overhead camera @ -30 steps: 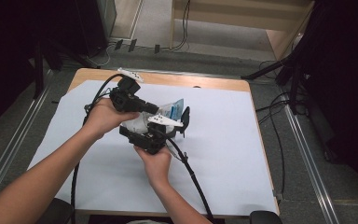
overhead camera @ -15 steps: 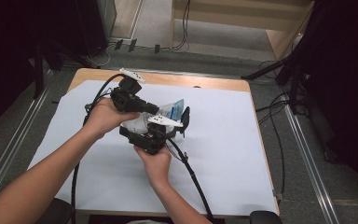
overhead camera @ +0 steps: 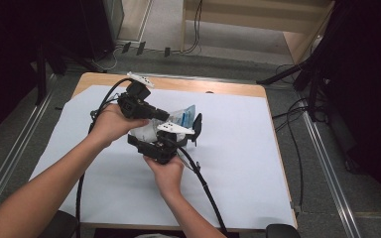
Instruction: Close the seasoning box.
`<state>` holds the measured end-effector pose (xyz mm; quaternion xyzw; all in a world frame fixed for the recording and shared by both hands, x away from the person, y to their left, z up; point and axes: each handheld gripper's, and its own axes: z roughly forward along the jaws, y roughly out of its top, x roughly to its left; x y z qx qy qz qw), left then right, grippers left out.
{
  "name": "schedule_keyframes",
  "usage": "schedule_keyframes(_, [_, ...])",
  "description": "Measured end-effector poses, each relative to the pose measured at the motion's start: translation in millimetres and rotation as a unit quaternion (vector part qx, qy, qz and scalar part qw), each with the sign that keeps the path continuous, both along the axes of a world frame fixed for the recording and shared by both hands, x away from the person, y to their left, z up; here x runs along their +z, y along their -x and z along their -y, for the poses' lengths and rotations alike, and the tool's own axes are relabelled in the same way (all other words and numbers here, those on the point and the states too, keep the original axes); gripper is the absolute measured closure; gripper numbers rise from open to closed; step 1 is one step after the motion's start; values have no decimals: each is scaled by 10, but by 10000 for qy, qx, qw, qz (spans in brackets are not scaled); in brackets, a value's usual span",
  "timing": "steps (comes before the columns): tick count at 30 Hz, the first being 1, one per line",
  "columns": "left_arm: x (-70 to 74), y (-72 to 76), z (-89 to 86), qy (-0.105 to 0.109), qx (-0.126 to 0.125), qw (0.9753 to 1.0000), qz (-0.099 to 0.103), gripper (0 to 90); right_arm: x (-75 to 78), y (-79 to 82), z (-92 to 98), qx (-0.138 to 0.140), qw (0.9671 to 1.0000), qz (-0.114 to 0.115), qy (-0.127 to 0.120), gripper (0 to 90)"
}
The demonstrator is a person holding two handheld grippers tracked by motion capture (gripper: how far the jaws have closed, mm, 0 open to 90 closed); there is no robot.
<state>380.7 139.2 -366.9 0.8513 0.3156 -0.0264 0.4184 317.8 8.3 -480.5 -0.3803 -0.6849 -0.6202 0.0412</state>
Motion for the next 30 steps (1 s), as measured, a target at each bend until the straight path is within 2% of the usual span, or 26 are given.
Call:
schedule_keyframes(7, [12,10,-2,22,5,10000,51,900,11,2,0,-25,9998,-80,-167,587])
schedule_keyframes(9, [14,13,-1,-30,13,10000,78,900,5,5,-7,-58,9998,-78,-157,585])
schedule_keyframes(19, [7,21,-7,-23,16,10000,94,900,-16,21,-15,-108,9996,-175,-195,578])
schedule_keyframes(30, [-3,17,-5,-19,43,10000,82,900,-15,38,-24,-98,9999,-58,-50,549])
